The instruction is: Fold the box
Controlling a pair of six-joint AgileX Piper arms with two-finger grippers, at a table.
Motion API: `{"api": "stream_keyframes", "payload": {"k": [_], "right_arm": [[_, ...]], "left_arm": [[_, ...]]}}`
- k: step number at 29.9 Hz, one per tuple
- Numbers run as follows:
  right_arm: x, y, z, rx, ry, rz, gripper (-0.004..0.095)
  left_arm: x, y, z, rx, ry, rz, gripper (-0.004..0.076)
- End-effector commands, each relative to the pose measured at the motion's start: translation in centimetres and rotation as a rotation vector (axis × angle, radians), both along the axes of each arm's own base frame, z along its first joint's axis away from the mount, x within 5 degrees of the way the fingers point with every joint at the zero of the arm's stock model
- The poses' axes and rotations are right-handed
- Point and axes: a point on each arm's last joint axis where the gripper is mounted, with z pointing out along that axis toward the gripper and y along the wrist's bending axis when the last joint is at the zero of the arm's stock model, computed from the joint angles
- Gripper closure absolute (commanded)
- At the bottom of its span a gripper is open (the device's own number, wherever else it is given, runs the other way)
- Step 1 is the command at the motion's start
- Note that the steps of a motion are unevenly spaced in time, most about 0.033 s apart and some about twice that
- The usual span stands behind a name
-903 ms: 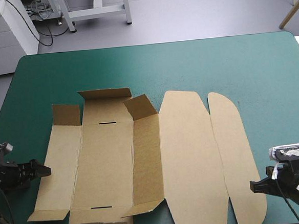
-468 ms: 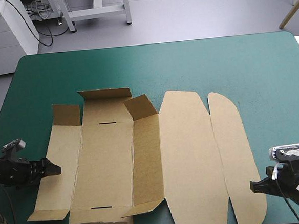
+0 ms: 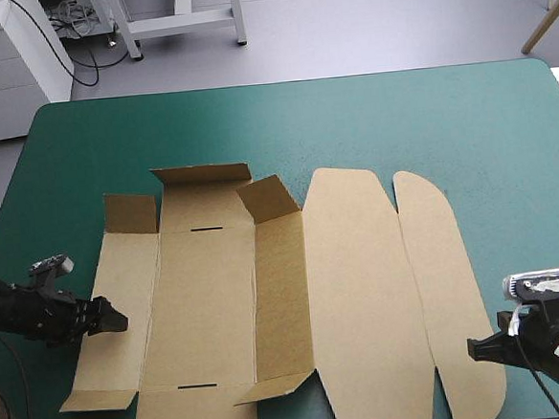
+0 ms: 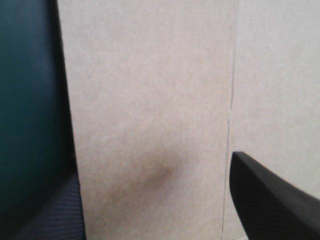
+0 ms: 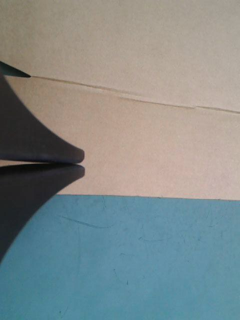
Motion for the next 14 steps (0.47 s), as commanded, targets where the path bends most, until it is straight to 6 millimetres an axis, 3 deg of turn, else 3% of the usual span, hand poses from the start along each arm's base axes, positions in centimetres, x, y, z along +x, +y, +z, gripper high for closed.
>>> {"api": "stream_keyframes", "payload": {"k": [1, 6, 14], "right_arm": [[0.4, 0.0, 1.0, 0.001, -0.070, -0.008, 0.0928], [0.4, 0.0, 1.0, 0.001, -0.070, -0.008, 0.0928], [0.4, 0.0, 1.0, 0.001, -0.070, -0.008, 0.0927]], "left_arm": [[-0.7, -1.8, -0.6, -0.189, 0.112, -0.019, 0.0222], [-0.1, -1.9, -1.4, -0.247, 0.134, 0.013, 0.0310], [0.0, -1.8, -2.1, -0.258, 0.163, 0.009, 0.0318]]}}
